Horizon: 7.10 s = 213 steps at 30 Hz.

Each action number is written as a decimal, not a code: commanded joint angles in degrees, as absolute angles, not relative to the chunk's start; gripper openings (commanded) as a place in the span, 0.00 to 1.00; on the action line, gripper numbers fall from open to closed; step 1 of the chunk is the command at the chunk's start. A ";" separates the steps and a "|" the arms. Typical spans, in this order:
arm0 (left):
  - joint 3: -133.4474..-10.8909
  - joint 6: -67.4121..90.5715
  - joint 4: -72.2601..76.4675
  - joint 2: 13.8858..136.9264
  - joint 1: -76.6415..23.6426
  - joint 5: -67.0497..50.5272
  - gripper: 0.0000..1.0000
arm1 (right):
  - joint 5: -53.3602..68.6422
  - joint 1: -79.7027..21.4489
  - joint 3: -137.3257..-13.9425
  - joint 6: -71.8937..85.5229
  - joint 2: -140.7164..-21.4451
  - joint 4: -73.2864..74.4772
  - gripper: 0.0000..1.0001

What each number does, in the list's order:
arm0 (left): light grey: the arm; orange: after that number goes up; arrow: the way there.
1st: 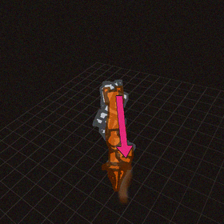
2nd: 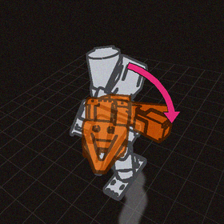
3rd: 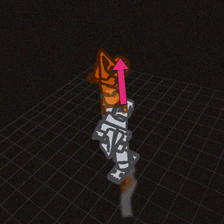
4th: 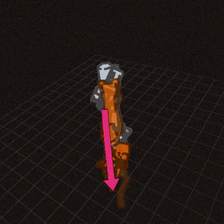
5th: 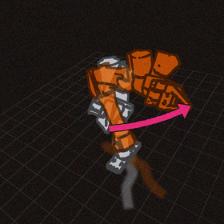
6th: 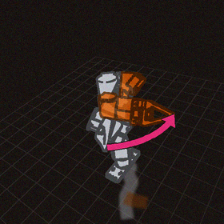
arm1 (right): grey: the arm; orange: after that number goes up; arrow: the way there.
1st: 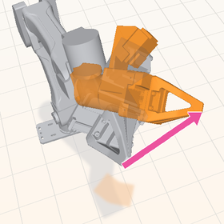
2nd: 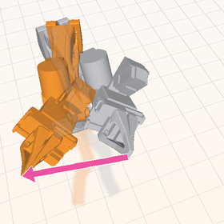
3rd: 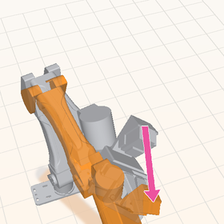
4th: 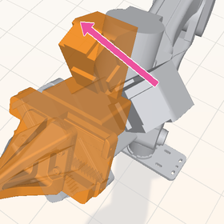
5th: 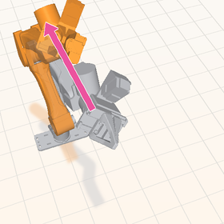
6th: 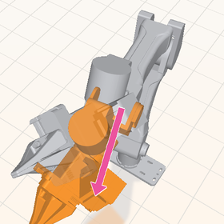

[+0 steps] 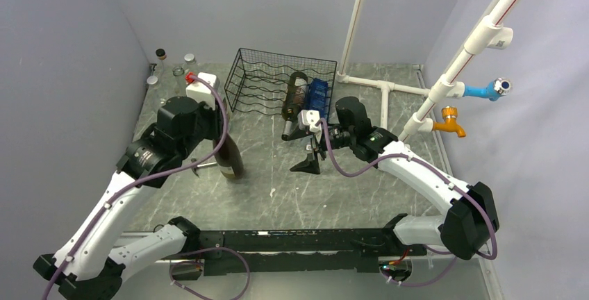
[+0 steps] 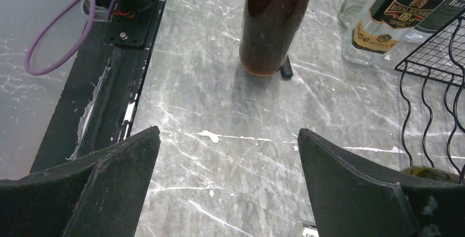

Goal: Take the wine bottle off the wine rack
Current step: Place the wine bottle at the center of the board, then pick up the wine bottle from the wine rack.

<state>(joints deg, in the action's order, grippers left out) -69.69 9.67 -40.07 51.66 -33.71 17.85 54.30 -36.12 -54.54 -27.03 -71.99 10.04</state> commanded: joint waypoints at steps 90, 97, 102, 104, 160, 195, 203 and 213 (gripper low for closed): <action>-59.87 20.59 -16.11 39.07 5.01 -18.90 0.99 | 58.60 -32.97 -57.71 -35.01 -74.36 17.51 1.00; -51.54 28.34 -6.82 34.31 5.01 -26.39 0.99 | 58.92 -32.23 -58.74 -38.21 -76.24 21.23 1.00; -47.81 33.65 -3.50 35.29 4.11 -30.02 0.99 | 57.53 -32.08 -59.31 -39.64 -77.11 22.53 1.00; -47.18 33.84 -3.72 36.16 1.39 -28.80 0.99 | 56.95 -32.00 -59.41 -40.08 -77.12 22.81 1.00; -74.24 23.99 -8.67 106.05 -32.53 -2.49 0.93 | 53.17 -28.23 -58.80 -38.24 -76.78 21.01 1.00; -82.87 28.55 -9.77 119.24 -31.81 -9.52 0.60 | 53.54 -27.46 -58.73 -38.58 -76.99 21.18 1.00; -82.77 29.18 -9.49 120.15 -31.98 -10.36 0.54 | 53.53 -27.31 -58.76 -38.63 -76.99 21.27 1.00; -78.42 28.90 -7.73 116.23 -32.04 -9.16 0.02 | 53.92 -26.93 -58.63 -38.59 -76.68 21.27 1.00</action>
